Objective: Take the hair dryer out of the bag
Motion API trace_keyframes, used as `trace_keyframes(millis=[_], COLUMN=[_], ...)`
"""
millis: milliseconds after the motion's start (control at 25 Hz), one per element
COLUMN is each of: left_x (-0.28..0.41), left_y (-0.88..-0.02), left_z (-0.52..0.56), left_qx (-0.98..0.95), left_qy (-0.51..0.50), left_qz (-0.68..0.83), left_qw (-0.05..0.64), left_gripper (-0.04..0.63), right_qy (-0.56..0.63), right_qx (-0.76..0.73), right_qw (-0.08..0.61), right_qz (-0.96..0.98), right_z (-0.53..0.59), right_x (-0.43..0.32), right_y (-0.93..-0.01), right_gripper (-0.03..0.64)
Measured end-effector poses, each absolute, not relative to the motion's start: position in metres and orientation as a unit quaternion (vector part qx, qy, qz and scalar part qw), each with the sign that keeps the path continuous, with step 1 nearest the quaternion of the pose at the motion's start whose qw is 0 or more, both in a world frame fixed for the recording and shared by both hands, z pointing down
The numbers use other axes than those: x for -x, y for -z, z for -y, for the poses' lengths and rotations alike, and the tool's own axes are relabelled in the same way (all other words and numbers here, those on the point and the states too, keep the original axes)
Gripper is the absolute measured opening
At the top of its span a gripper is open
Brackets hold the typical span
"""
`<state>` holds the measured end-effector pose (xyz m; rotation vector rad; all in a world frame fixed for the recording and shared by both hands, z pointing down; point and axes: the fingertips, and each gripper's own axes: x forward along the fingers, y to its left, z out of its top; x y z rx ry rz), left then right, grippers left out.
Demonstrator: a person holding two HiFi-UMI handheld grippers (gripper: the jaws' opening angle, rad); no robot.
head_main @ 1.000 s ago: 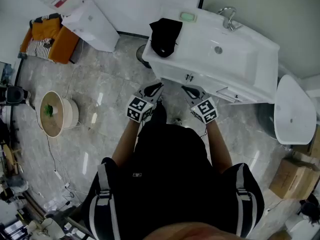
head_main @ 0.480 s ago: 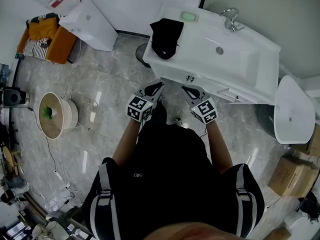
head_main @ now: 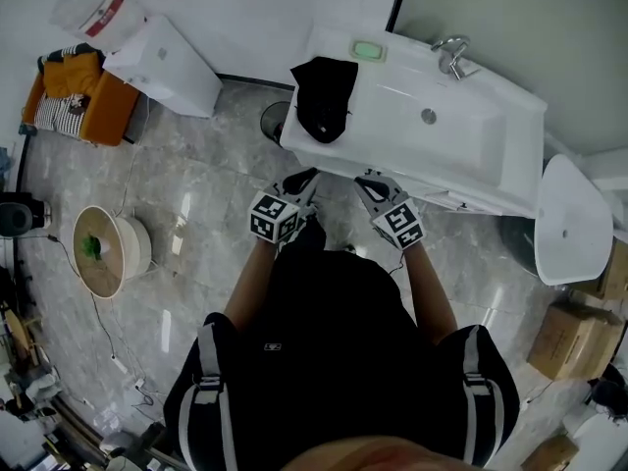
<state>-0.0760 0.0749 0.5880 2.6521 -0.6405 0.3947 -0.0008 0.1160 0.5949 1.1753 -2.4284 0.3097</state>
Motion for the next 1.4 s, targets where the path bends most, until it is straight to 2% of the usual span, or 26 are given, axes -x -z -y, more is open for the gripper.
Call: trace_keyframes(millis=[680, 1400], left_x=[0.093, 0.088], left_y=[-0.597, -0.614], left_z=[0.05, 0.084], left_qx=[-0.951, -0.947], left_qy=[-0.147, -0.181], left_qz=[0.195, 0.18], left_qw=[0.187, 0.196], left_gripper=[0.041, 0.041], right_qy=[-0.12, -0.152], right_qx=[-0.441, -0.452], right_qw=[0.23, 0.222], right_qz=[0.859, 0.851], right_z=[0.002, 0.045], right_x=[0.024, 0.007], right_y=[-0.611, -0.623], right_gripper=[0.06, 0.06])
